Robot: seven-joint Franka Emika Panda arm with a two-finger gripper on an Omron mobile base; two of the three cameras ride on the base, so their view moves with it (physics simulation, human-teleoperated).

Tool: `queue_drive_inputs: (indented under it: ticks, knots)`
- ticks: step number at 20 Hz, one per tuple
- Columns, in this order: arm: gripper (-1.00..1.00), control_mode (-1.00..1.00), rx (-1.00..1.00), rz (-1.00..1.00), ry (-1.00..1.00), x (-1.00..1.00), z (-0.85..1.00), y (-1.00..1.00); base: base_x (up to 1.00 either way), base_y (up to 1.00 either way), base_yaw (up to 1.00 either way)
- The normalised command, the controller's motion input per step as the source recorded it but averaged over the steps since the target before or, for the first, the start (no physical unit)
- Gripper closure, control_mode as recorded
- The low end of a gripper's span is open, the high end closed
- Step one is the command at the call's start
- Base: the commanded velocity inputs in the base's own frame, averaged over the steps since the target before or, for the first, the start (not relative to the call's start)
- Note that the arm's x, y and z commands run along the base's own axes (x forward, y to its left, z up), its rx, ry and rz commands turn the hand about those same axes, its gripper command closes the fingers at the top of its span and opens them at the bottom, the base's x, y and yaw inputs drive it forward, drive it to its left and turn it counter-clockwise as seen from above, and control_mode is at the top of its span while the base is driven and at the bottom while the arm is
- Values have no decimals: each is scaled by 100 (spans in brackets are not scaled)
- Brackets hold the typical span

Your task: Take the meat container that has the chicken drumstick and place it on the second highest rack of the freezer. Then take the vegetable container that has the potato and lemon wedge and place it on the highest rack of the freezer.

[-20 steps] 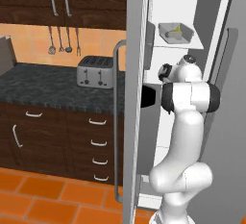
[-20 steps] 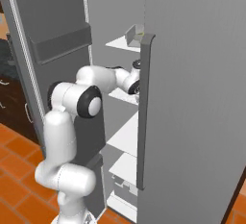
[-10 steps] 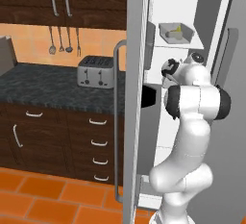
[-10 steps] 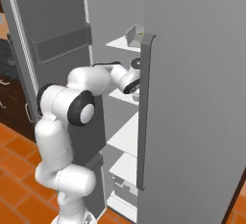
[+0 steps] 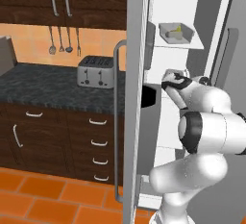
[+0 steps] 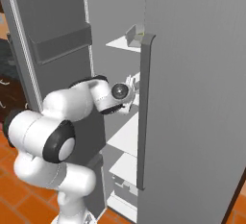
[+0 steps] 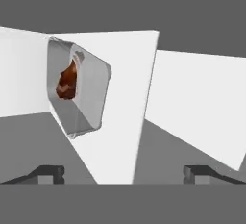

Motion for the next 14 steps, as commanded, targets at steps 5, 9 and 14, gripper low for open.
queue_drive_inputs:
  ticks: [5, 9, 14]
  knots:
    - [-100, -100, 0, -3, -19, -100, 100, 0, 0, 0, 0]
    - [-100, -100, 0, -1, -13, -100, 100, 0, 0, 0, 0]
    - [-100, -100, 0, -1, -11, -100, 100, 0, 0, 0, 0]
